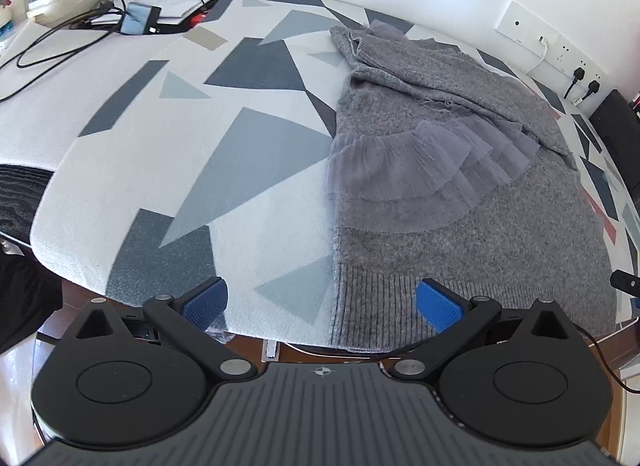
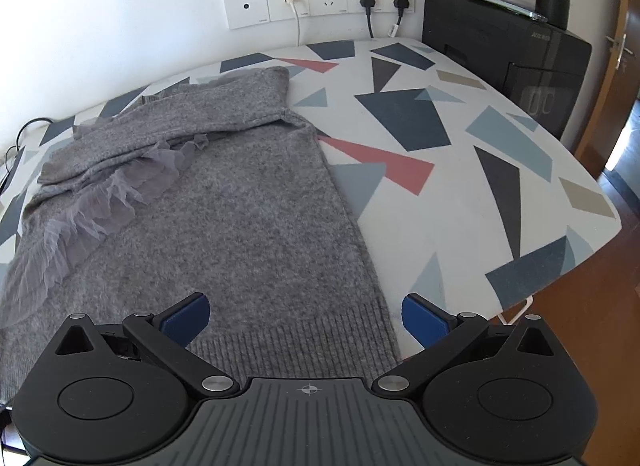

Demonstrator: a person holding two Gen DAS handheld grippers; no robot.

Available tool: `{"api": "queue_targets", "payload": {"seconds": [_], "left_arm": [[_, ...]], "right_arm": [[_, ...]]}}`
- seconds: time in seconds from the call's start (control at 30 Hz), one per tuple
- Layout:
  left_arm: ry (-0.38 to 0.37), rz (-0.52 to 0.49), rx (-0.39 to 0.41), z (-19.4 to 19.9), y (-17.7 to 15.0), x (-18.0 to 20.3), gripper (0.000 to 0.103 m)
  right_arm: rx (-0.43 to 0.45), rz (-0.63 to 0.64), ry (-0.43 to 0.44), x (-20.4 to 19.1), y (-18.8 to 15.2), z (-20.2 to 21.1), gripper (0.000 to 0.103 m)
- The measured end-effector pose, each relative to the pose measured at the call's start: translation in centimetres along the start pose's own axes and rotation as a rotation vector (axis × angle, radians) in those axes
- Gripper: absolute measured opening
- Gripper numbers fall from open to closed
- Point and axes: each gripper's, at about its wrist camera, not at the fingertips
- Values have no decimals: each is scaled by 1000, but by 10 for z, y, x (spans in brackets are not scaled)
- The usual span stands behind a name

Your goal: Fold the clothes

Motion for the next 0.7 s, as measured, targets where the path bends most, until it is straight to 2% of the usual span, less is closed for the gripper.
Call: {"api": "queue_targets", "payload": {"seconds": [0.33, 0.47, 0.7], "left_arm": [[-4, 13, -3, -20, 8, 7, 103], [-3, -21, -29, -33, 9, 13, 103], [28, -105, -10, -44, 8, 23, 103]], "right_arm": [[-19, 45, 20, 13, -3, -17, 102], [-31, 75, 32, 13, 0, -26, 102], [-27, 53, 44, 28, 7, -32, 102]]}}
Point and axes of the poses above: each gripper's, at about its wrist camera, not at the fingertips, and z roughly against the way its jaws point, x to its right, y to its top, and after that the axes turned 8 degrees about x, right-handed
